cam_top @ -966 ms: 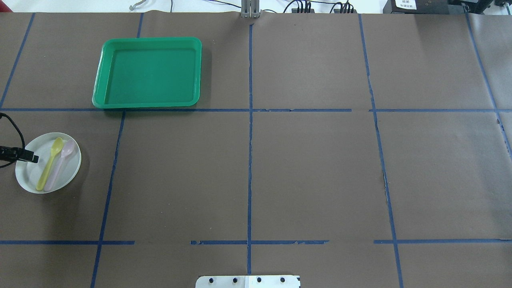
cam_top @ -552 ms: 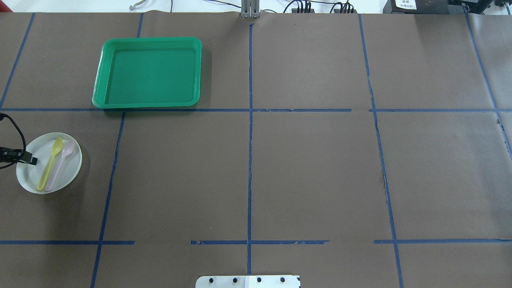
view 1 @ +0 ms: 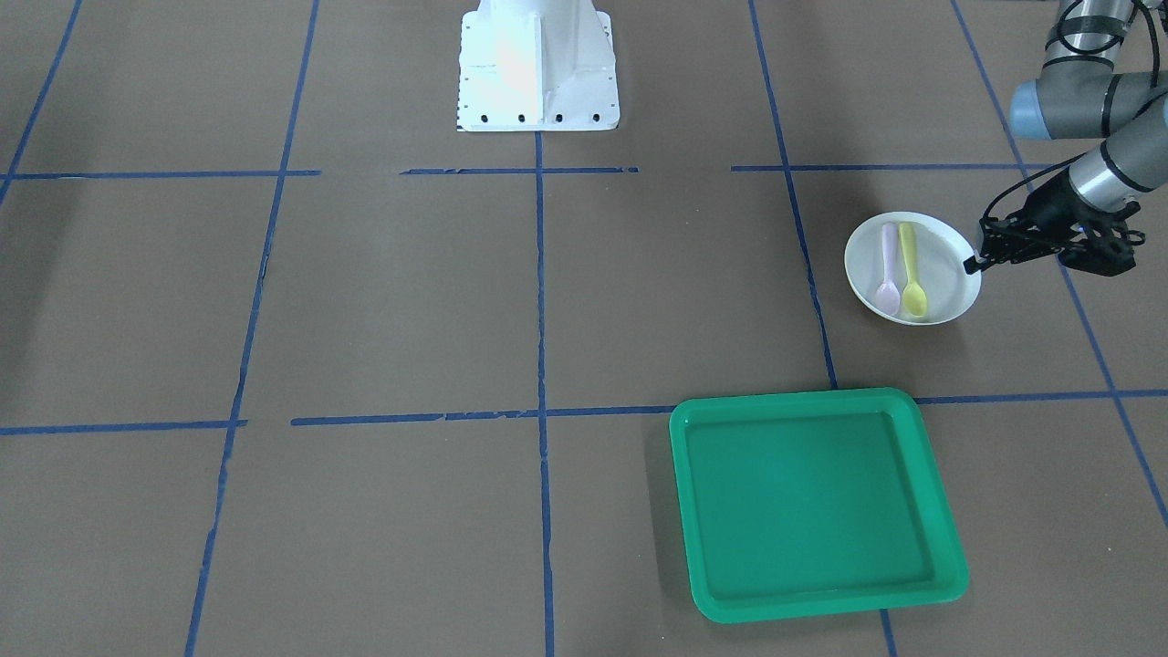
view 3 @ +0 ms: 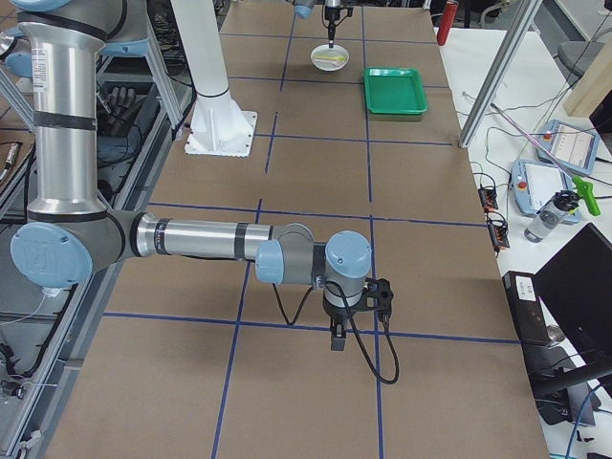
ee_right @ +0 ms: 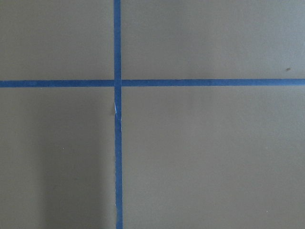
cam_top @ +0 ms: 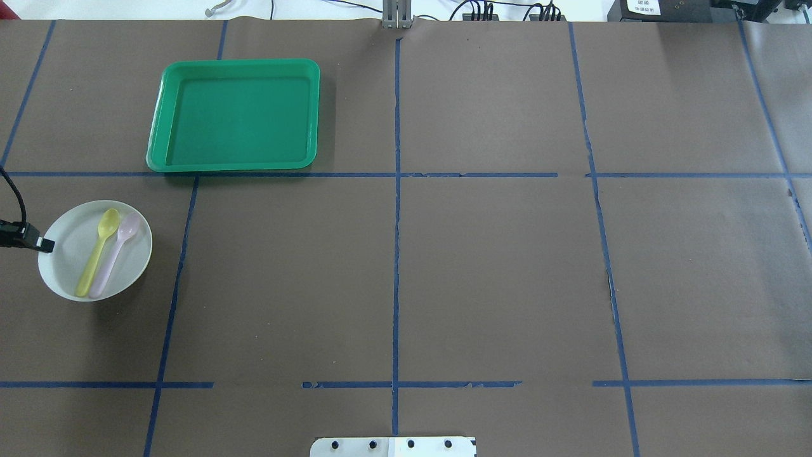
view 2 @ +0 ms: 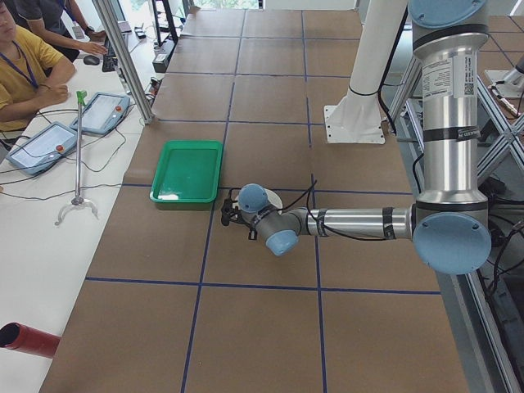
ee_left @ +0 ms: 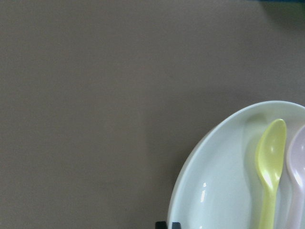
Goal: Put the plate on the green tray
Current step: 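Lower the left gripper to the white plate's rim and grasp it, then lift the plate with the left gripper and lower it onto the green tray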
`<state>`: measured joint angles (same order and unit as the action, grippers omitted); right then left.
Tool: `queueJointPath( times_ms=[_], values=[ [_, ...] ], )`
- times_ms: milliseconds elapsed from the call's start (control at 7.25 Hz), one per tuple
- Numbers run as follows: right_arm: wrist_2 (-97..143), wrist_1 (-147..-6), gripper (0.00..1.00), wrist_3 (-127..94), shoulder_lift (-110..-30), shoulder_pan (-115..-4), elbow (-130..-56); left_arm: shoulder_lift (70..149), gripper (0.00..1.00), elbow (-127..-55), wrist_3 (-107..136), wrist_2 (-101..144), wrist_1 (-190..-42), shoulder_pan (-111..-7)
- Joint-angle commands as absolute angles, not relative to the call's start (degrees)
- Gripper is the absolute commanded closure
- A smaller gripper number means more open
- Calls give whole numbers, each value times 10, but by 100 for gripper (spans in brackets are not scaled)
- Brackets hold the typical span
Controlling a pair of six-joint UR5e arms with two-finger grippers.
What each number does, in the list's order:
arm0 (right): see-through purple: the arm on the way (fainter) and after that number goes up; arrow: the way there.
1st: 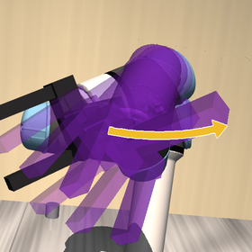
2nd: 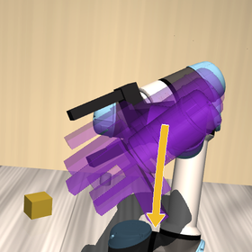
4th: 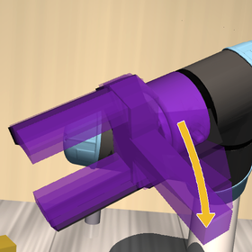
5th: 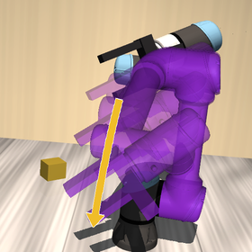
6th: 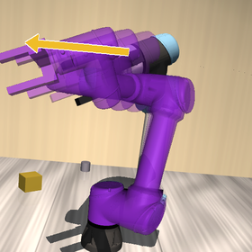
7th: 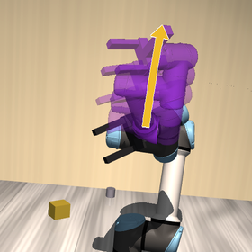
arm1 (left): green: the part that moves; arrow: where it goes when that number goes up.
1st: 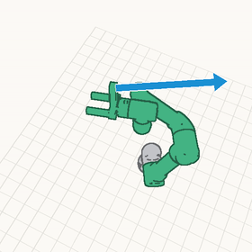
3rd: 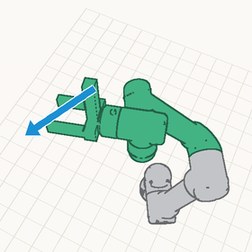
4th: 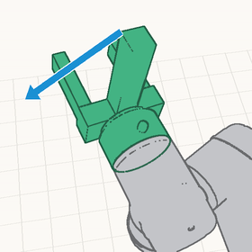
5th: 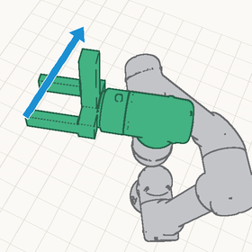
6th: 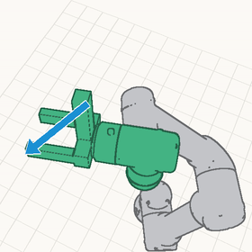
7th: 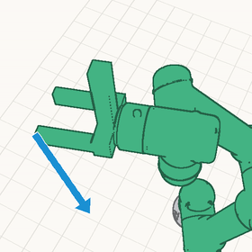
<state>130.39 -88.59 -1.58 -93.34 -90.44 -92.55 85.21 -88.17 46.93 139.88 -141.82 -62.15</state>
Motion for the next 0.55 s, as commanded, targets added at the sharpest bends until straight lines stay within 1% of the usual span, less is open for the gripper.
queueJointPath(
  times_ms=[0, 138, 276, 414],
  values=[
    [1304, -887, 0, -16, -933, -904, -925, 936, 100, -884, 489, 1455, -1340, -656],
    [1304, -886, 0, -16, -933, -904, -925, 1017, 100, -874, 495, 1452, -1244, -656],
    [1303, -886, 0, -16, -933, -904, -925, 1090, 100, -825, 497, 1451, -1187, -653],
    [1304, -886, 0, -16, -933, -904, -925, 1172, 100, -738, 526, 1448, -1184, -646]
  ],
)
